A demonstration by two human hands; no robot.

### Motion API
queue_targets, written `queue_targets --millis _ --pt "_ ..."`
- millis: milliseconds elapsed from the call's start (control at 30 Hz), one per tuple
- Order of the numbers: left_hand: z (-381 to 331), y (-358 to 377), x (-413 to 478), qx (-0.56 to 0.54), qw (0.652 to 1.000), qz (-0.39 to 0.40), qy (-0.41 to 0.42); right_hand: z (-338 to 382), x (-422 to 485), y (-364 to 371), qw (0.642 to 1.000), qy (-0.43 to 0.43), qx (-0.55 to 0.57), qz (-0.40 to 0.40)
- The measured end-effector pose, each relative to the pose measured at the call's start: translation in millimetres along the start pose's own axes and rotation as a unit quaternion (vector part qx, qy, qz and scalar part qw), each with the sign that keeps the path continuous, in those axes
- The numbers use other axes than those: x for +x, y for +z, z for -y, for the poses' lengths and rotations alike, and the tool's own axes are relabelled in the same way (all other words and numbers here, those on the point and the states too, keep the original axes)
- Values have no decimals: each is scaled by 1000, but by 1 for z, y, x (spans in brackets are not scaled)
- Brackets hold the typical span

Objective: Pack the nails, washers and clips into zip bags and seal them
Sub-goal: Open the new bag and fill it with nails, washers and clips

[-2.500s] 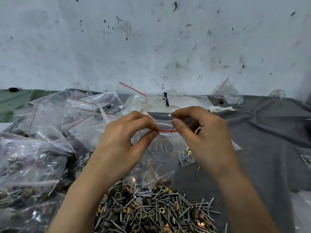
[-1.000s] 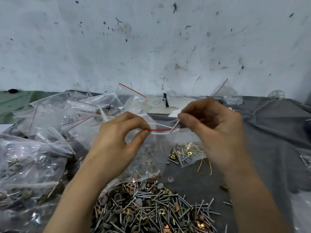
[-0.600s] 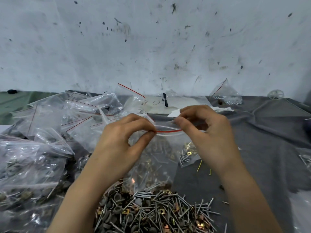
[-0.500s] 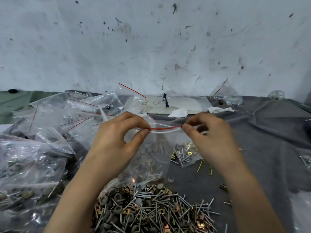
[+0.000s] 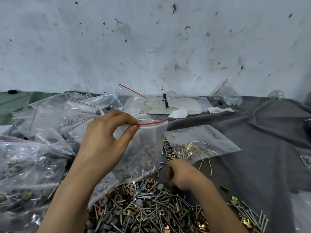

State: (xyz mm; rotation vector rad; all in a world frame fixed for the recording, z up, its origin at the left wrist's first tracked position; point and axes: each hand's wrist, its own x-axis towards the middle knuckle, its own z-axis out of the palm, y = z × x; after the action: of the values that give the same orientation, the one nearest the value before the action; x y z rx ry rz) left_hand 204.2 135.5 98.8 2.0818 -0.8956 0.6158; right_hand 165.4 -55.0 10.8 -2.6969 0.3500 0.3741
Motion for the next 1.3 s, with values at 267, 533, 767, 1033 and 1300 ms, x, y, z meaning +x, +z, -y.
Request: queue_targets --millis 267,533,767,1033,1300 --pt "-7 4 -2 -16 998 54 30 0 -34 -50 869 -88 344 -345" --pt "-20 15 -5 -42 993 75 76 26 -65 -62 814 -229 352 -400" --pt "-9 13 -3 -61 998 5 3 16 -61 -63 821 -160 352 -420" --pt "-3 5 0 -46 995 -73 -50 19 -27 -20 996 -60 28 -59" --pt "-1 6 0 -96 990 -84 -65 21 -4 9 997 -65 -43 5"
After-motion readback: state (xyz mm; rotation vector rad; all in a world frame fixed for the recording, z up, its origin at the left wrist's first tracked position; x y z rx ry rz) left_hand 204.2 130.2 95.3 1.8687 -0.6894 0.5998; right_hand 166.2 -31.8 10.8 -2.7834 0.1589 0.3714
